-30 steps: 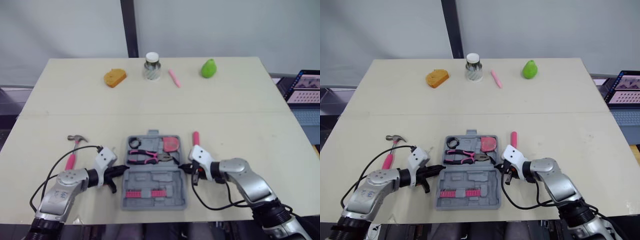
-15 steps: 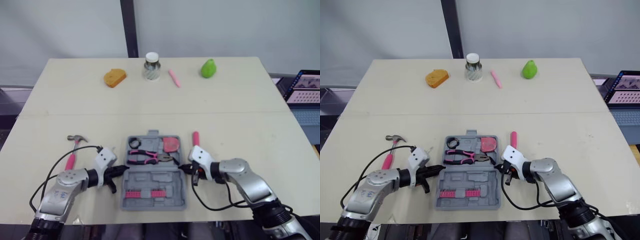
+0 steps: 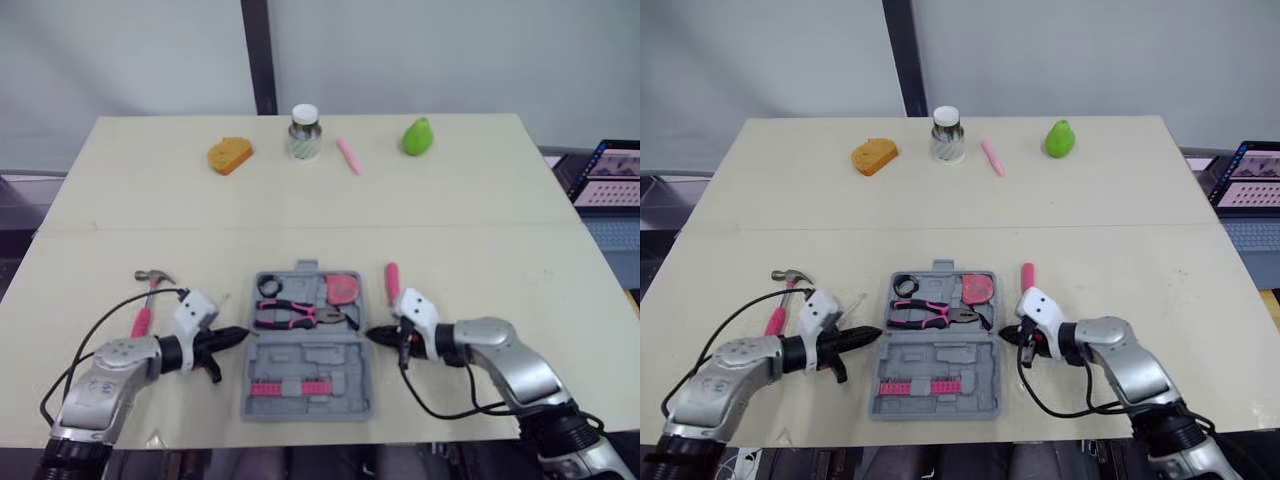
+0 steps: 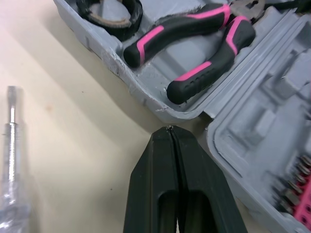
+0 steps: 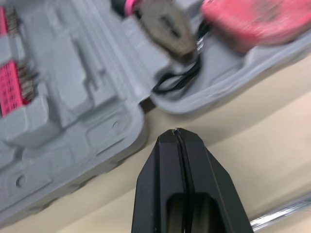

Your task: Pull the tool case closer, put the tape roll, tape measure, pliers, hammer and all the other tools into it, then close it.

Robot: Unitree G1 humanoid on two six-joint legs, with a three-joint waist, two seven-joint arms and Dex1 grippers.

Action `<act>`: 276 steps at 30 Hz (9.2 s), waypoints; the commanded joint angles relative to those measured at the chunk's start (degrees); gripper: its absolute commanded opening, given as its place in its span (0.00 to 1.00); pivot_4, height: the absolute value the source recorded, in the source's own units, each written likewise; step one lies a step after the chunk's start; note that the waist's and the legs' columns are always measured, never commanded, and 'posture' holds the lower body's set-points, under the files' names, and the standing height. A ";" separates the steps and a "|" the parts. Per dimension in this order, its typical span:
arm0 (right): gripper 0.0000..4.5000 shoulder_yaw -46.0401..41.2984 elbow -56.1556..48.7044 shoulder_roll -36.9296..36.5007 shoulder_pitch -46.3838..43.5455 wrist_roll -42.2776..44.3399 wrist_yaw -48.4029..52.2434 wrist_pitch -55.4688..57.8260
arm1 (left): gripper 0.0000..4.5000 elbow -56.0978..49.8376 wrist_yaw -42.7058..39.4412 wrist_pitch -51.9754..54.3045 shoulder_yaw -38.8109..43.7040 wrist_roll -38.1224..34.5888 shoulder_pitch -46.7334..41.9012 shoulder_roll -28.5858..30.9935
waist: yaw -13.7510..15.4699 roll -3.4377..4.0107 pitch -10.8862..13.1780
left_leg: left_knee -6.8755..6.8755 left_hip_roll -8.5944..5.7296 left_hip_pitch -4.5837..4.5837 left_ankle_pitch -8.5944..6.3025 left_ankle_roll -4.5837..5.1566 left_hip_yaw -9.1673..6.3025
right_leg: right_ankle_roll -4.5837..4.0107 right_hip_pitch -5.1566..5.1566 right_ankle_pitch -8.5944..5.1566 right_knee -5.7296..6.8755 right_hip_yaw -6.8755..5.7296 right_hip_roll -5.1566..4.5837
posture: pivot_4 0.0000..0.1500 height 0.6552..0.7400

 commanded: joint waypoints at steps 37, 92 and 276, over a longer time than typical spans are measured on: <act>0.99 -27.21 -1.42 -16.04 1.90 22.74 7.03 5.89 | 1.00 5.99 1.23 -12.47 33.30 -6.13 16.71 5.97 | -1.32 -0.01 0.00 | 0.02 0.12 0.08 -0.23 0.11 0.41 | 0.18 -0.03 0.10 -0.17 0.06 -0.03 | 1.00 1.00; 1.00 -3.01 -14.61 -9.35 -16.01 20.15 12.63 5.64 | 0.02 22.20 3.15 -31.63 6.13 7.05 5.51 -2.38 | -1.22 -0.12 -0.08 | 0.27 0.10 0.06 -0.48 0.23 0.47 | 0.30 -0.03 0.17 -0.13 0.01 -0.03 | 1.00 1.00; 1.00 -14.54 -23.32 -20.14 7.30 19.23 7.89 4.09 | 0.01 6.12 -11.50 -5.46 -25.02 6.94 -19.52 -9.07 | 1.69 -0.12 -0.09 | 1.99 0.02 -0.77 -0.94 0.87 0.34 | 0.65 0.03 0.35 -0.07 0.08 -0.07 | 1.00 1.00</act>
